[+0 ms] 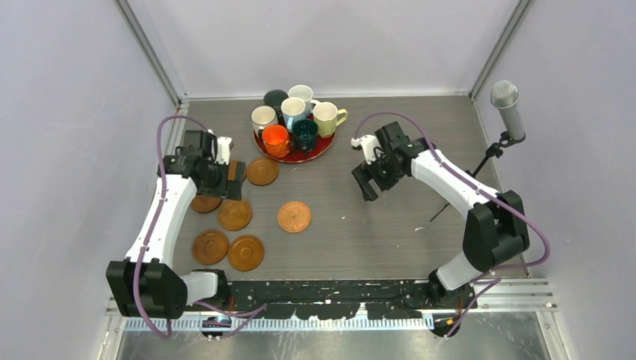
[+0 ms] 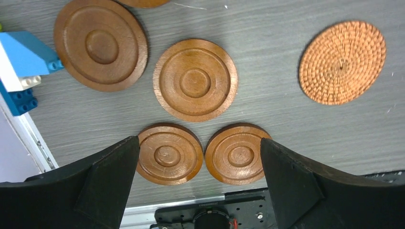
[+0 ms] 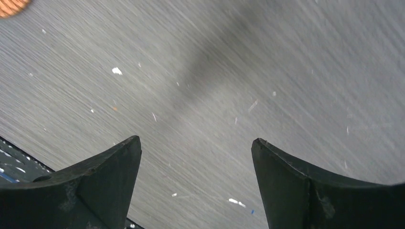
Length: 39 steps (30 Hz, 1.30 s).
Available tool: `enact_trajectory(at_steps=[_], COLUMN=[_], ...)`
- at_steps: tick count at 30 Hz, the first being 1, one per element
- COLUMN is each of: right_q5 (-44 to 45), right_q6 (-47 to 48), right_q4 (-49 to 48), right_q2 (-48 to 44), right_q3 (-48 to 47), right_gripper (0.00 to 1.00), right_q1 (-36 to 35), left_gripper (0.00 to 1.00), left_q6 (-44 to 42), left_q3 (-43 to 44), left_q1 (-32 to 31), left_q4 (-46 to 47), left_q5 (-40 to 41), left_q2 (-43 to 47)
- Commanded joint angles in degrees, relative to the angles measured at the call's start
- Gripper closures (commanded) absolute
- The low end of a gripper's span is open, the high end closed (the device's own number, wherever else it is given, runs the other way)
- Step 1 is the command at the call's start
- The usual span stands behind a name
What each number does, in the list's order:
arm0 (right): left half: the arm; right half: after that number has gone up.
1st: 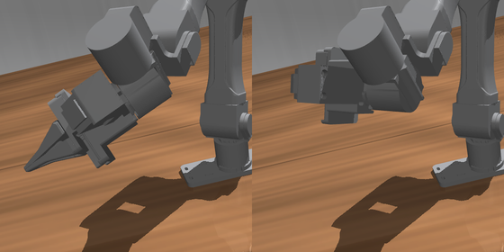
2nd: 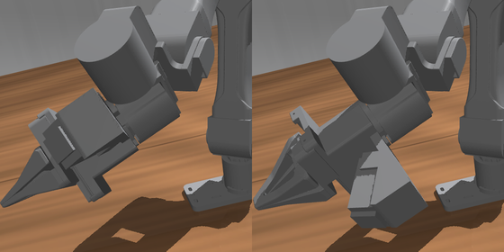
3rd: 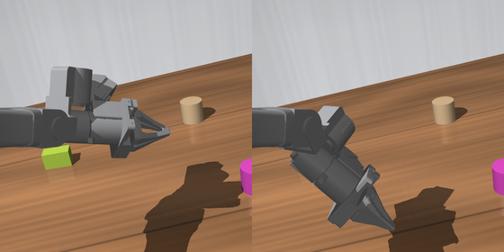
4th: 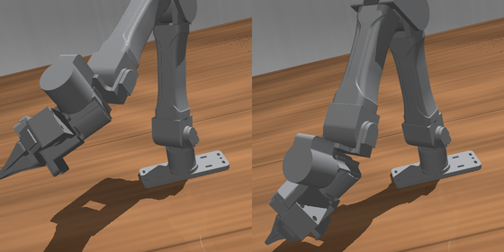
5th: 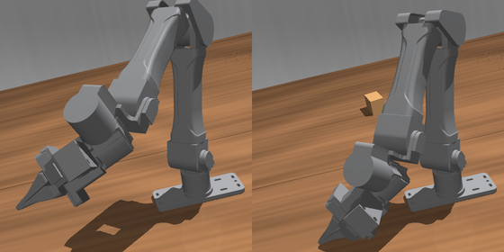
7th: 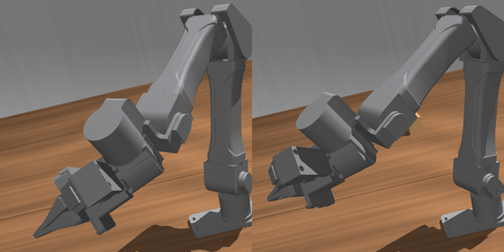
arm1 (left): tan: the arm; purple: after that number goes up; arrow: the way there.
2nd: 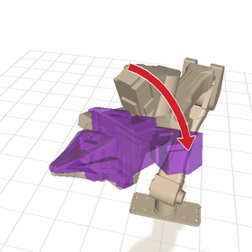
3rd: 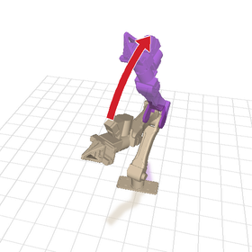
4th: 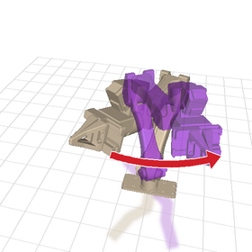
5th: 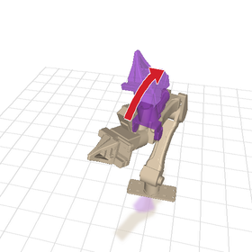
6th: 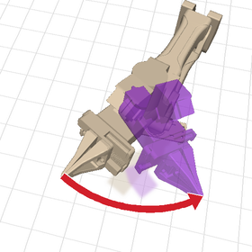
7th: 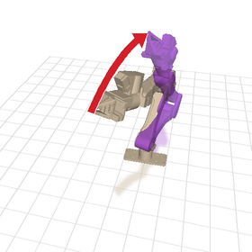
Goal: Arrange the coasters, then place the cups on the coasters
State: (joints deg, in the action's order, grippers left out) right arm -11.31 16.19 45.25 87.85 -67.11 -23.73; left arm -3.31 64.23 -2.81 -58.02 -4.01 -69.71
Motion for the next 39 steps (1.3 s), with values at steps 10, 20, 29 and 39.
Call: enact_trajectory(at_steps=[10, 20, 29, 39], right_q5=[2.53, 8.13, 10.60, 16.56], right_q6=[1.21, -2.00, -3.46, -5.60], right_q4=[-5.21, -8.61, -9.89, -9.92], right_q2=[13.57, 25.27, 32.38, 34.41], right_q3=[-15.84, -26.40, -28.57, -26.27], right_gripper=[0.16, 0.46, 0.63, 0.66], right_q1=[-19.82, -33.25, -36.35, -33.54], left_gripper=[0.00, 0.00, 0.00, 0.00], left_q6=[6.35, 6.46, 5.95, 5.71], left_q3=[3.97, 3.86, 5.00, 5.36], left_q1=[7.51, 10.42, 10.63, 10.75], left_q4=[0.69, 0.10, 0.01, -0.34], left_q5=[2.09, 3.01, 4.82, 5.74], left_q2=[1.71, 3.76, 3.51, 3.61])
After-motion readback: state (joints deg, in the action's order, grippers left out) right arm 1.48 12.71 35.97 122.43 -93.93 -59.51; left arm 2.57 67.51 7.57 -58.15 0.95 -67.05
